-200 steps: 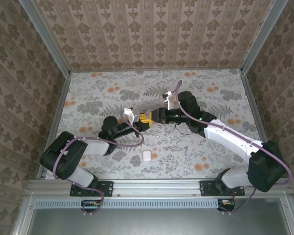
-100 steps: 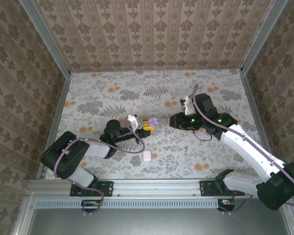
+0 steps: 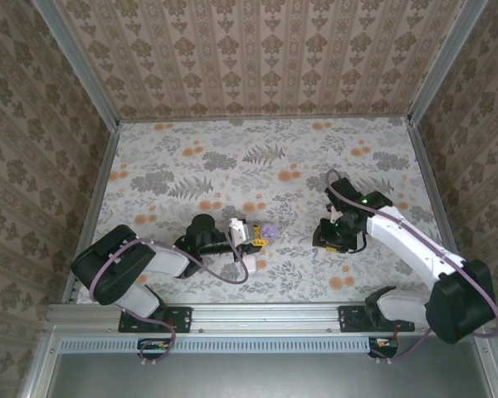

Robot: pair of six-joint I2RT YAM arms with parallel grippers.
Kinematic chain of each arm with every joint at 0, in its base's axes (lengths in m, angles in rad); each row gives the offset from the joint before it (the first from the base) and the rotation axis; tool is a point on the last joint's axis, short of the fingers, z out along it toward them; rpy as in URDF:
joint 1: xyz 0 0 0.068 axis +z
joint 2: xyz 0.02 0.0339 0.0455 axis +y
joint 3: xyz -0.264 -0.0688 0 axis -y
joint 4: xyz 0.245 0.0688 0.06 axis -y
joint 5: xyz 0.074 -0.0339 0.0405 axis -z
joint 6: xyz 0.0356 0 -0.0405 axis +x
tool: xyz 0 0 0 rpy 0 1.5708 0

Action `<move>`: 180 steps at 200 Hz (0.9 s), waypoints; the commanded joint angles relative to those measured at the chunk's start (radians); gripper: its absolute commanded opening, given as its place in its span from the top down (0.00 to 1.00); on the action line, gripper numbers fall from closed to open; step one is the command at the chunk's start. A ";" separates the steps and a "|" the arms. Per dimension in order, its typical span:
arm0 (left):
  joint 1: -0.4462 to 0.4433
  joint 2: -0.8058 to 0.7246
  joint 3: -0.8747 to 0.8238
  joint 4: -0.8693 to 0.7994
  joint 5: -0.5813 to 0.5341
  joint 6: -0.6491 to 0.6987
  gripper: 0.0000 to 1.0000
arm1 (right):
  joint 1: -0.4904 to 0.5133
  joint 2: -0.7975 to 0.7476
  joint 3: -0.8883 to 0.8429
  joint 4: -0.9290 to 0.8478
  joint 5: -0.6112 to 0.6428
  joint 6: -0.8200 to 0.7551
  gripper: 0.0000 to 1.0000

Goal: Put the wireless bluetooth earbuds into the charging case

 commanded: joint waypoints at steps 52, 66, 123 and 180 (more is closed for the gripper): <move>-0.019 -0.049 -0.005 -0.106 -0.051 0.133 0.91 | -0.004 0.257 0.024 0.049 0.049 -0.050 0.65; -0.018 -0.053 -0.005 -0.109 -0.055 0.132 0.91 | -0.003 0.292 0.027 0.078 0.032 -0.050 0.65; -0.018 -0.085 0.007 -0.158 -0.069 0.139 0.91 | -0.004 0.386 0.041 0.136 0.013 -0.065 0.65; -0.019 -0.114 0.006 -0.186 -0.078 0.131 0.91 | -0.004 0.447 0.064 0.152 0.014 -0.080 0.69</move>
